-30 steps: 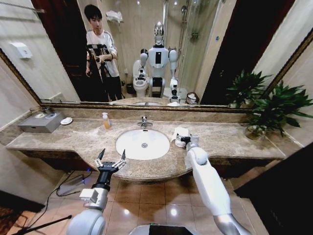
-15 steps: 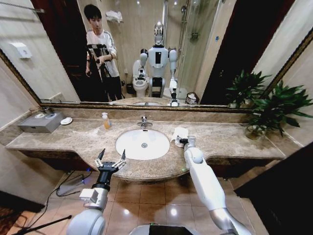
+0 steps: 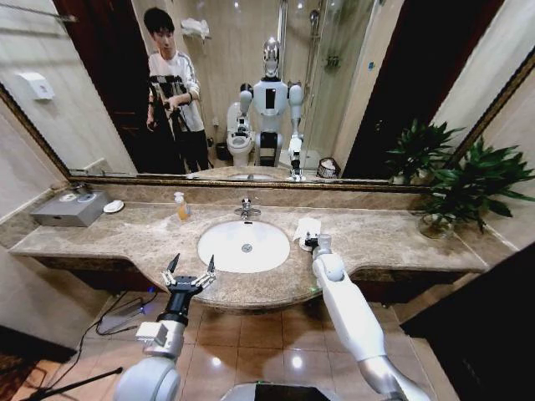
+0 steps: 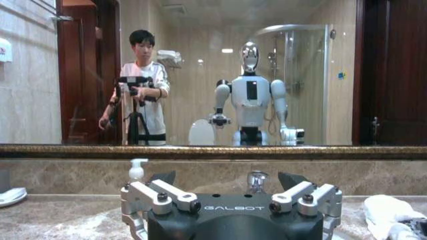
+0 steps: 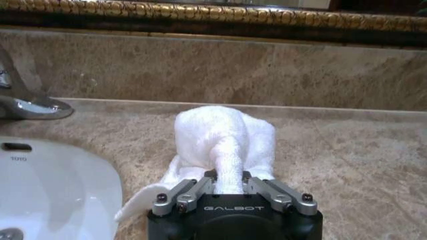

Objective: Pick up the towel from the sink counter and wipe the mirror surface.

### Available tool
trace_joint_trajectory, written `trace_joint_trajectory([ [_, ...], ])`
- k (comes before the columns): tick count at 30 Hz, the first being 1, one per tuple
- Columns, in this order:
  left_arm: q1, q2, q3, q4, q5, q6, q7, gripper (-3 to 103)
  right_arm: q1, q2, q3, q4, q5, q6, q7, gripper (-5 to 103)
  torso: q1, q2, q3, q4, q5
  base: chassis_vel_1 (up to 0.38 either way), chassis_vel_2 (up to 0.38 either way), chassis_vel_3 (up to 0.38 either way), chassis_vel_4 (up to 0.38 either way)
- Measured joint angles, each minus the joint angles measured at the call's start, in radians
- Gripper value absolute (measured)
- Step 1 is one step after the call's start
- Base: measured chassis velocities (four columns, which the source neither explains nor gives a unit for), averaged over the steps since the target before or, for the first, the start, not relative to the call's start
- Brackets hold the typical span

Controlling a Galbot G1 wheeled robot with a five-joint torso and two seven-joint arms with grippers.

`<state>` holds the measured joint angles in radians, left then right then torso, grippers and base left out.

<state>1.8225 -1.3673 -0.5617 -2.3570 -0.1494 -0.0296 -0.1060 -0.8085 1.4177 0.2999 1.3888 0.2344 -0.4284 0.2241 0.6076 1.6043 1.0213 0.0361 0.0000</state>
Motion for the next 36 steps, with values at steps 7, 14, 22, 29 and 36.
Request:
trace_joint_trajectory([
  [7,0.000,0.000,0.000,0.000,0.000,0.000,0.000,100,-0.044,-0.011,0.016,0.089,0.018,0.121,0.026,13,0.000,0.000,0.000,-0.0003,0.0001,0.000,0.000,0.000,0.000],
  [14,0.000,0.000,0.000,0.000,0.000,0.000,0.000,100,-0.101,-0.021,0.026,0.244,0.011,0.217,0.001,13,0.000,0.000,0.000,-0.0003,0.0000,0.000,0.000,0.000,0.000],
  [22,0.000,0.000,0.000,0.000,0.000,0.000,0.000,100,-0.200,-0.038,0.045,0.493,0.024,0.229,-0.023,13,0.000,0.000,0.000,0.0000,-0.0002,0.000,0.000,0.000,0.000],
  [29,0.000,0.000,0.000,0.000,0.000,0.000,0.000,100,-0.367,-0.036,0.135,0.622,-0.033,0.235,-0.101,13,0.000,0.000,0.000,-0.0004,0.0000,0.000,0.000,0.000,0.000],
  [36,0.000,0.000,0.000,0.000,0.000,0.000,0.000,100,-0.403,-0.031,0.151,0.624,-0.058,0.258,-0.106,13,0.000,0.000,0.000,0.0000,0.0001,0.000,0.000,0.000,0.000],
])
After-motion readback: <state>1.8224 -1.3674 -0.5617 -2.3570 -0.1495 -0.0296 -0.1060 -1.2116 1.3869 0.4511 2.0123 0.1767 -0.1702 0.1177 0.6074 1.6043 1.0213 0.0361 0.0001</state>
